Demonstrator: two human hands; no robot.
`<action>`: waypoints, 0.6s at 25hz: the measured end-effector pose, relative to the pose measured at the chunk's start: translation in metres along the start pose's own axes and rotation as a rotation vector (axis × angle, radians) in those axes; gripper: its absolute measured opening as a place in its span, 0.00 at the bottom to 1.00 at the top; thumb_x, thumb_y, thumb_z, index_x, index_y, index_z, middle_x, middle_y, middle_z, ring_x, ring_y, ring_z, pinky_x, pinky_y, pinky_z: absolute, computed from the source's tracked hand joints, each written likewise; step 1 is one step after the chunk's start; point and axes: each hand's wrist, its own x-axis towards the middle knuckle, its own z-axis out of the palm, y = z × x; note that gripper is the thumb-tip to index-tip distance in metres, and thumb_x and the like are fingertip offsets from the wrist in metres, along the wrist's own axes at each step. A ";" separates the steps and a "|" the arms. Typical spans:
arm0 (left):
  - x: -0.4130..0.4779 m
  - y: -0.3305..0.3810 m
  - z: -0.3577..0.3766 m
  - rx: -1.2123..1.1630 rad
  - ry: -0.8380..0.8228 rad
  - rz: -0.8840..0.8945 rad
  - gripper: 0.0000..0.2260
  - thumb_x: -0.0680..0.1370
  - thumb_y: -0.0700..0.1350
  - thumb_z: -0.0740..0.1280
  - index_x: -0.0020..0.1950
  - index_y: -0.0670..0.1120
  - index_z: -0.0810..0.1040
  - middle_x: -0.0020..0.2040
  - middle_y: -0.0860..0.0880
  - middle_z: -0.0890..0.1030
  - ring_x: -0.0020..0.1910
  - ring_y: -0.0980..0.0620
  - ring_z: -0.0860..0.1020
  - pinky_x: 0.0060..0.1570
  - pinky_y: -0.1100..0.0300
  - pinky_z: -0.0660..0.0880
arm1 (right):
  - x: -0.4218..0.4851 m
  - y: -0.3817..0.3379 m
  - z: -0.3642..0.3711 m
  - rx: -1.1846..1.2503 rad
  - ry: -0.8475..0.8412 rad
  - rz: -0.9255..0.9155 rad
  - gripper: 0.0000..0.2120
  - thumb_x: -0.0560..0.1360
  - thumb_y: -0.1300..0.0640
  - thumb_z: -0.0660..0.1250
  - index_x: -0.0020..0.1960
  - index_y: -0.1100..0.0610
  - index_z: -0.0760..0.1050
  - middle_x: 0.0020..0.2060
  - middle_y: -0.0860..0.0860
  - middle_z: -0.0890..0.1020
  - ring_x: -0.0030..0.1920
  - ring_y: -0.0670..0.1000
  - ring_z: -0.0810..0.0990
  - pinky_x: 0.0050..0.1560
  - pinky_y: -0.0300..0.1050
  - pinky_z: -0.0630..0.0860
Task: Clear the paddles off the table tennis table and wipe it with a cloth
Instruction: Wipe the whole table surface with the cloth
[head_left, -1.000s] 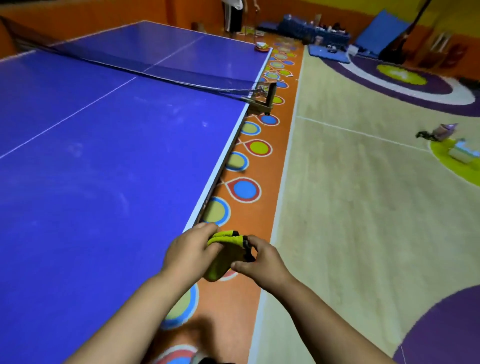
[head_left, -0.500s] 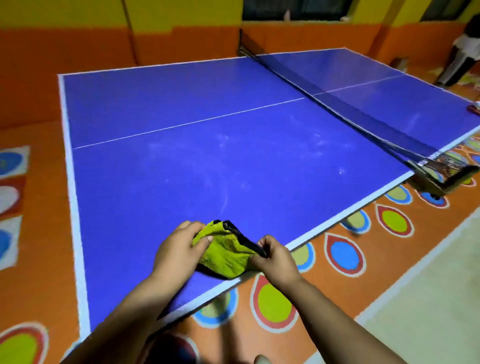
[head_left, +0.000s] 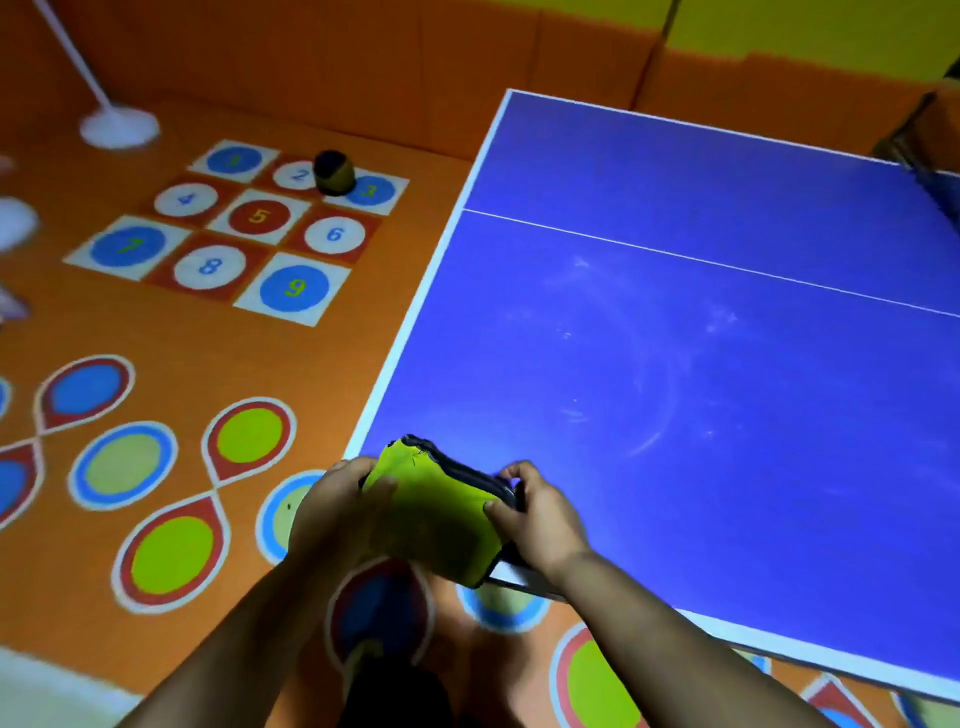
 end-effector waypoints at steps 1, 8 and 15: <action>0.006 -0.011 -0.004 0.022 0.000 -0.053 0.17 0.68 0.58 0.60 0.49 0.50 0.77 0.45 0.50 0.76 0.47 0.47 0.76 0.42 0.56 0.68 | 0.008 -0.008 0.010 -0.024 -0.032 -0.009 0.14 0.74 0.47 0.67 0.57 0.45 0.69 0.34 0.42 0.75 0.39 0.50 0.75 0.30 0.37 0.65; 0.049 -0.067 -0.024 -0.093 0.072 -0.057 0.21 0.77 0.42 0.64 0.70 0.44 0.68 0.62 0.43 0.74 0.64 0.43 0.70 0.62 0.51 0.66 | 0.056 -0.049 0.080 -0.483 0.055 -0.342 0.26 0.75 0.52 0.65 0.72 0.54 0.65 0.68 0.52 0.70 0.68 0.55 0.68 0.66 0.47 0.66; 0.081 -0.117 -0.050 -0.086 -0.008 -0.084 0.22 0.74 0.45 0.61 0.65 0.37 0.73 0.61 0.38 0.76 0.62 0.41 0.73 0.62 0.50 0.67 | 0.073 -0.050 0.160 -0.767 -0.237 -0.912 0.25 0.76 0.43 0.53 0.70 0.50 0.67 0.72 0.56 0.67 0.74 0.56 0.61 0.74 0.57 0.56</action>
